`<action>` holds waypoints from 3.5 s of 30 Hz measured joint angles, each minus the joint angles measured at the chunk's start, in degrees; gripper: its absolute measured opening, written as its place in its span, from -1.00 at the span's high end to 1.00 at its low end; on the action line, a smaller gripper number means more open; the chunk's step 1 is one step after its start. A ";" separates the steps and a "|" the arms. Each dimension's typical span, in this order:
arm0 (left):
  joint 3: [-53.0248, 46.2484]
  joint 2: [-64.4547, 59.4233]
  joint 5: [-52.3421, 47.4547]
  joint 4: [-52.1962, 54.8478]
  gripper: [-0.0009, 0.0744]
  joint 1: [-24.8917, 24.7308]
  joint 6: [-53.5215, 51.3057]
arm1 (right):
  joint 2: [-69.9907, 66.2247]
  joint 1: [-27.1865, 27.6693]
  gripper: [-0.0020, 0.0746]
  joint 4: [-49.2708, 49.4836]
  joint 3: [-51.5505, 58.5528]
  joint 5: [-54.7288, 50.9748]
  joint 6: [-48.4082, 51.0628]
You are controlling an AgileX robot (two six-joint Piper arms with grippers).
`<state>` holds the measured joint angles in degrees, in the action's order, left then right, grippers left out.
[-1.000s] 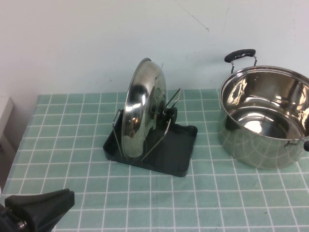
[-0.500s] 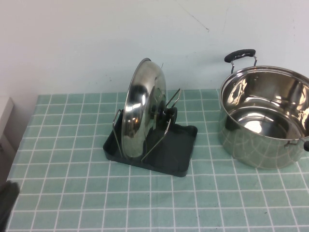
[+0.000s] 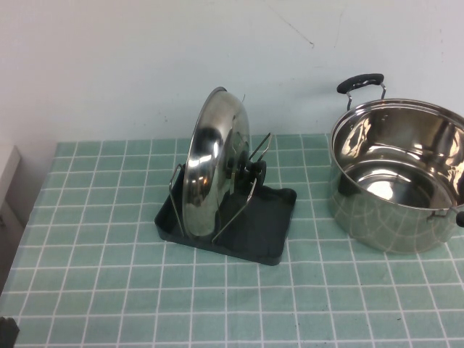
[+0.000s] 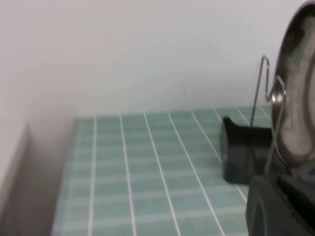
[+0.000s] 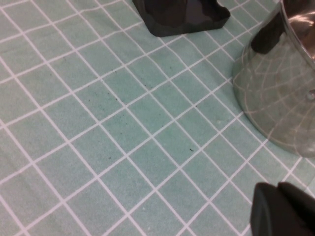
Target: Put pot lid on rack
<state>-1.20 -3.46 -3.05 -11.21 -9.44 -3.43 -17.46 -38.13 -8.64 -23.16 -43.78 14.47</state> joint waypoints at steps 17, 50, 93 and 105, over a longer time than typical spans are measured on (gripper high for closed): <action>0.10 4.14 -14.47 10.74 0.98 3.43 15.83 | 0.00 0.00 0.95 0.02 0.05 0.15 0.00; 0.10 4.28 -14.58 10.60 0.98 3.43 11.19 | 0.00 0.00 0.95 0.02 0.05 0.15 0.00; 0.10 4.28 -14.68 10.60 0.98 3.43 11.04 | 13.16 39.68 0.95 3.20 24.57 28.70 0.50; 0.10 4.28 -14.68 10.60 0.98 3.43 11.04 | 14.36 39.99 0.95 3.29 24.81 25.64 0.38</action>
<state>-1.09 0.81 -17.73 -0.61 -6.01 7.61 -3.10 1.87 -5.34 1.65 -18.14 14.86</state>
